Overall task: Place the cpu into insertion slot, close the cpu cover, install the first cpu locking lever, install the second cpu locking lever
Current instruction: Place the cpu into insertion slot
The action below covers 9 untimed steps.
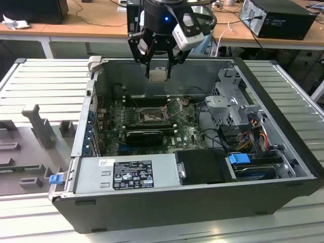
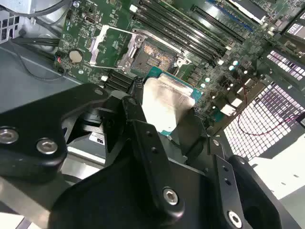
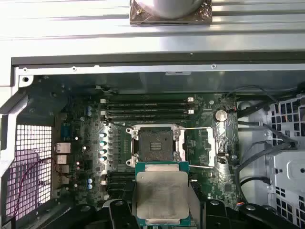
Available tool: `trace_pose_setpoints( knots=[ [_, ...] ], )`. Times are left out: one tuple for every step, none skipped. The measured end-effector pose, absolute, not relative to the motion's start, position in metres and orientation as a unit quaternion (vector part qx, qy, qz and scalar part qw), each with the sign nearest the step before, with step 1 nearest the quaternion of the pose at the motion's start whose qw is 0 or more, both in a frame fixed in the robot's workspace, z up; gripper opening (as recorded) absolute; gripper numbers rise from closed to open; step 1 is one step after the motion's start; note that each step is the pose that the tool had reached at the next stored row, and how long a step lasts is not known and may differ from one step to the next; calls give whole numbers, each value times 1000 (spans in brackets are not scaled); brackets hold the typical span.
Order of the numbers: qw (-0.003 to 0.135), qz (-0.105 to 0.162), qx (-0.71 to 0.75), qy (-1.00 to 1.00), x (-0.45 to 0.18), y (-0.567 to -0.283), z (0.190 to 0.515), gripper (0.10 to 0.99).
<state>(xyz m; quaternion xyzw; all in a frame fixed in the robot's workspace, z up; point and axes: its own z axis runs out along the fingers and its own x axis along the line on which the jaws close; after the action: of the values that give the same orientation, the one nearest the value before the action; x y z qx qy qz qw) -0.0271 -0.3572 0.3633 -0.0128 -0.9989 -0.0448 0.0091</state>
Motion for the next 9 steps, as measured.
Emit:
trace_pose_setpoints(
  knots=[
    [9, -45, -14, -999, -27, -357, 363, 529],
    [9, -45, -16, -999, -27, -357, 363, 529],
    [9, -45, -18, -999, -27, -357, 363, 529],
    [9, -45, -18, -999, -27, -357, 363, 529],
    [9, -45, -19, -999, -27, -357, 363, 529],
    [9, -45, -21, -999, -27, -357, 363, 529],
    [9, -45, -21, -999, -27, -357, 363, 529],
    [9, -45, -22, -999, -27, -357, 363, 529],
    [9, -45, -25, -999, -27, -357, 363, 529]
  ],
)
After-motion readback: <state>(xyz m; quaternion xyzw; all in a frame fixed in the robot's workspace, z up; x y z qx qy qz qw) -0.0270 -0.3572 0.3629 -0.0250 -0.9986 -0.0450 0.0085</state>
